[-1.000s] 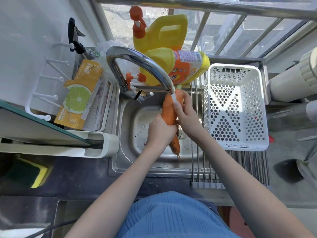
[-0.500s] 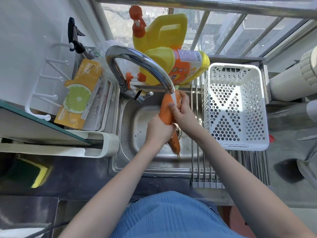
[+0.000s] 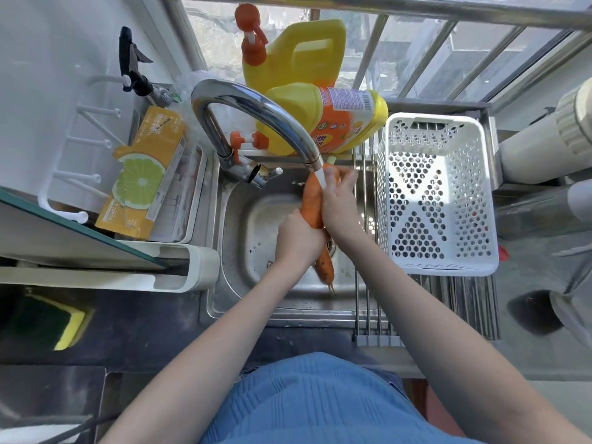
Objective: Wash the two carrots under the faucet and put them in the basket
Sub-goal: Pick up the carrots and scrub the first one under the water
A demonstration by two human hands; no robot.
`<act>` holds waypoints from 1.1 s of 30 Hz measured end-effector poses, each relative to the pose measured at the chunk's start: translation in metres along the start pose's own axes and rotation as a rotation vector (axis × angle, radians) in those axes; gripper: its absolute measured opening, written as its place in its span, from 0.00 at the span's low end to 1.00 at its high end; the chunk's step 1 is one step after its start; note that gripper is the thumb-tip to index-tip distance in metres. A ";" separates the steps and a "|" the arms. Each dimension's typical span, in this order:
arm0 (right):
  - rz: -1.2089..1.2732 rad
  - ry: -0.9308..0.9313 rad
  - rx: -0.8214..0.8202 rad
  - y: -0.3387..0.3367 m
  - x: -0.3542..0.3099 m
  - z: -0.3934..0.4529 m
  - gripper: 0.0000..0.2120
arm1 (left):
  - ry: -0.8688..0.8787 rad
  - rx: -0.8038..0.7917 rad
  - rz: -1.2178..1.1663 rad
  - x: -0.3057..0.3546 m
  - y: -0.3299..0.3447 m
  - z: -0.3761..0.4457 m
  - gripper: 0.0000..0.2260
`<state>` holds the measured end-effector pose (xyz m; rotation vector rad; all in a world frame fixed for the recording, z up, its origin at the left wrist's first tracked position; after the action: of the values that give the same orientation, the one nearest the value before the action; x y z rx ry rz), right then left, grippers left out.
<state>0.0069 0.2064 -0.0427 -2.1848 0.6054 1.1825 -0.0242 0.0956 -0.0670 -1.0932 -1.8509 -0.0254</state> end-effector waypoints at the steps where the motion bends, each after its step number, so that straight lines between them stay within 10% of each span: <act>1: 0.032 0.045 -0.018 0.001 0.004 0.002 0.18 | -0.002 -0.015 0.011 0.000 0.000 0.001 0.03; 5: 0.142 0.169 -0.219 -0.005 0.020 0.002 0.15 | 0.016 -0.077 0.088 -0.001 -0.012 0.006 0.03; 9: -0.372 -0.443 0.036 -0.046 -0.031 -0.002 0.13 | 0.073 -0.076 0.196 0.002 -0.019 0.006 0.05; 12: -0.903 -0.719 -0.248 -0.012 -0.045 -0.004 0.25 | 0.087 -0.086 0.244 0.005 -0.018 0.009 0.04; 21: -0.897 -0.487 -0.863 0.015 -0.045 0.008 0.16 | 0.059 -0.210 0.115 0.002 -0.028 0.015 0.08; 33: -0.829 -0.374 -0.832 0.009 -0.026 0.007 0.16 | 0.040 -0.299 0.129 0.001 -0.019 0.015 0.06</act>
<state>-0.0162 0.2069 -0.0257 -2.3005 -1.0369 1.3999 -0.0485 0.0917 -0.0666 -1.4059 -1.7742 -0.2544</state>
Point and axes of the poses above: each hand's wrist, its own z-axis towards the middle knuckle, its own y-axis out of the palm, x = y × z, the point moved 9 cm from there along z, towards the middle knuckle, and after that the axes turned 2 degrees about -x, right-handed, at the moved point
